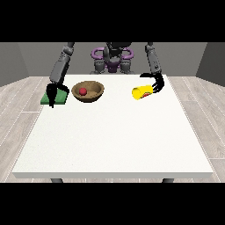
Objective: Pick the cup and pour the ball into the bowl, then pick the bowl and place it on the pad
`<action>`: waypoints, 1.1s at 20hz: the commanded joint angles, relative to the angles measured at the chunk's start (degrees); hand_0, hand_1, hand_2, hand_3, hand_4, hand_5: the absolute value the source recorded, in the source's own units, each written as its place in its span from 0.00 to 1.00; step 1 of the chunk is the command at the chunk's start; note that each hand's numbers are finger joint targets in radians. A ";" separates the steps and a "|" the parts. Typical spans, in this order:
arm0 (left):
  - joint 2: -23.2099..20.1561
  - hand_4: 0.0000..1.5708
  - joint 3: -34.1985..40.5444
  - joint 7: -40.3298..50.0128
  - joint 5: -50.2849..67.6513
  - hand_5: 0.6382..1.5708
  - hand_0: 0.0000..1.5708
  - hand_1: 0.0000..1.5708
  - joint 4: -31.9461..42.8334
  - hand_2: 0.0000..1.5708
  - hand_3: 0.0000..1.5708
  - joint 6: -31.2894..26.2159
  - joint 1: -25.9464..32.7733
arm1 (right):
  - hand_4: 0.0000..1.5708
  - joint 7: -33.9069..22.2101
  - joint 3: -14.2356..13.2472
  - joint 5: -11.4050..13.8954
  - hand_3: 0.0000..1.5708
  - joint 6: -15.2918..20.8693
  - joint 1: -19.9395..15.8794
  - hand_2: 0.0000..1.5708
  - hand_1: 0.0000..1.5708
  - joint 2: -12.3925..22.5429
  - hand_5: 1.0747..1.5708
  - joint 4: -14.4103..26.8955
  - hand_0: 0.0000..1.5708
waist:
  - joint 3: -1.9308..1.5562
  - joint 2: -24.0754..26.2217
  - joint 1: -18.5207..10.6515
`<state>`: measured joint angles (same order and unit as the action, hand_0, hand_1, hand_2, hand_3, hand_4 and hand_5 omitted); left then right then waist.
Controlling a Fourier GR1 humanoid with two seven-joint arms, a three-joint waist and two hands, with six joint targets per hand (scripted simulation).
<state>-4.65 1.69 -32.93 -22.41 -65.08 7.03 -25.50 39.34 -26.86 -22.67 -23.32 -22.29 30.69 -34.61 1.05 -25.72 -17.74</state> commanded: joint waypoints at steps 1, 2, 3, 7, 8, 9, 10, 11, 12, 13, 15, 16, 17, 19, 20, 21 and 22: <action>-1.11 0.00 2.99 -2.85 5.82 0.00 0.00 0.00 3.23 0.00 0.00 -5.62 -1.71 | 0.00 -0.49 1.49 0.81 0.00 2.95 -4.40 0.00 0.00 -2.64 1.00 -0.27 0.00 | -1.01 -2.07 0.86; -2.23 0.00 4.05 -2.92 6.45 0.00 0.00 0.00 5.09 0.00 0.00 -6.64 -2.62 | 0.00 -0.19 2.57 1.61 0.00 4.41 -4.12 0.00 0.00 -4.51 1.00 -1.70 0.00 | -0.98 -1.22 1.23; -1.63 0.00 2.51 -2.08 6.33 0.01 0.00 0.00 2.85 0.00 0.00 -7.87 -0.47 | 0.00 -1.29 2.32 1.56 0.00 4.51 -4.99 0.00 0.00 -4.15 1.00 0.54 0.00 | -1.06 0.28 0.34; -1.67 0.00 4.00 -1.53 7.62 0.03 0.00 0.00 2.53 0.00 0.00 -7.48 0.11 | 0.00 -3.03 2.79 1.14 0.00 2.73 -4.44 0.00 0.00 -6.18 1.00 2.83 0.00 | -1.08 2.26 2.81; -0.73 0.00 3.64 -1.51 6.68 0.04 0.00 0.00 3.06 0.00 0.00 -5.75 -0.68 | 0.00 -3.89 3.37 1.56 0.00 3.76 -5.02 0.00 0.00 -7.14 0.99 2.93 0.00 | -1.07 1.92 3.59; -0.66 0.00 4.66 -3.74 6.87 0.05 0.00 0.00 4.50 0.00 0.00 -4.40 -0.73 | 0.00 -3.70 2.94 0.52 0.00 1.90 -5.95 0.00 0.00 -6.89 0.99 1.97 0.00 | -1.05 0.94 5.10; -2.04 0.00 4.38 -1.17 7.25 0.06 0.00 0.00 3.31 0.00 0.00 -6.82 1.06 | 0.00 -3.01 3.37 0.86 0.00 2.54 -4.37 0.00 0.00 -9.15 1.00 2.92 0.00 | -1.09 4.43 3.76; -2.26 0.00 4.98 -1.13 7.62 0.05 0.00 0.00 4.41 0.00 0.00 -6.89 0.94 | 0.00 -7.31 2.30 -0.79 0.00 -0.05 -6.47 0.00 0.00 -5.38 1.00 3.19 0.00 | -1.06 5.35 5.46; -1.49 0.00 6.34 -1.25 7.48 0.05 0.00 0.00 8.49 0.00 0.00 -4.60 0.24 | 0.00 -7.94 4.33 0.22 0.00 2.02 -5.57 0.00 0.00 -8.81 1.00 0.44 0.00 | -0.97 8.63 7.88; -2.64 0.00 6.63 -1.91 8.08 0.03 0.00 0.00 10.86 0.00 0.00 -6.85 4.24 | 0.00 -13.36 3.80 -1.12 0.00 2.57 -4.64 0.00 0.00 -7.70 0.99 0.16 0.00 | -0.91 14.43 7.64; -2.42 0.00 8.75 -1.90 9.08 0.03 0.00 0.00 15.31 0.00 0.00 -5.51 3.29 | 0.00 -14.29 8.21 2.29 0.00 6.77 -4.03 0.00 0.00 -12.04 1.00 -3.55 0.00 | -0.93 17.75 12.09; -4.79 0.00 10.64 -5.35 10.64 0.03 0.00 0.00 17.41 0.00 0.00 -7.49 5.27 | 0.00 -16.36 8.52 2.01 0.00 9.22 -4.38 0.00 0.00 -13.25 1.00 -4.96 0.00 | -0.93 19.13 12.45; -1.47 0.00 7.76 -1.06 8.76 0.04 0.00 0.00 14.93 0.00 0.00 -5.08 5.47 | 0.00 -15.40 9.82 3.58 0.00 10.85 -5.19 0.00 0.00 -14.65 1.00 -3.75 0.00 | -1.01 20.01 12.08; -5.33 0.00 9.93 -4.54 10.96 0.06 0.00 0.00 15.93 0.00 0.00 -8.82 6.71 | 0.00 -15.06 10.26 3.06 0.00 8.18 -1.67 0.00 0.00 -15.87 1.00 -2.88 0.00 | -1.03 19.22 13.79; -2.68 0.00 7.83 -2.33 9.61 0.07 0.00 0.00 13.93 0.00 0.00 -6.60 7.75 | 0.00 -15.78 10.75 3.48 0.00 10.18 -3.14 0.00 0.00 -17.08 1.00 -1.83 0.00 | -1.05 20.62 12.33; -0.38 0.00 4.07 1.51 7.96 0.06 0.00 0.00 8.26 0.00 0.00 -6.94 6.47 | 0.00 -12.56 7.32 1.65 0.00 7.15 -4.24 0.00 0.00 -13.89 1.00 3.39 0.00 | -1.12 17.65 8.85; -3.50 0.00 6.74 -1.78 9.76 0.06 0.00 0.00 10.77 0.00 0.00 -8.77 9.25 | 0.00 -13.88 9.13 2.50 0.00 8.28 -2.46 0.00 0.00 -15.96 1.00 1.85 0.00 | -1.07 19.44 10.47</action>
<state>-7.44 8.89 -34.77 -13.23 -52.99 -0.11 -19.07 25.56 -18.37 -20.33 -15.52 -25.63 16.67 -35.13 0.09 -7.65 -6.92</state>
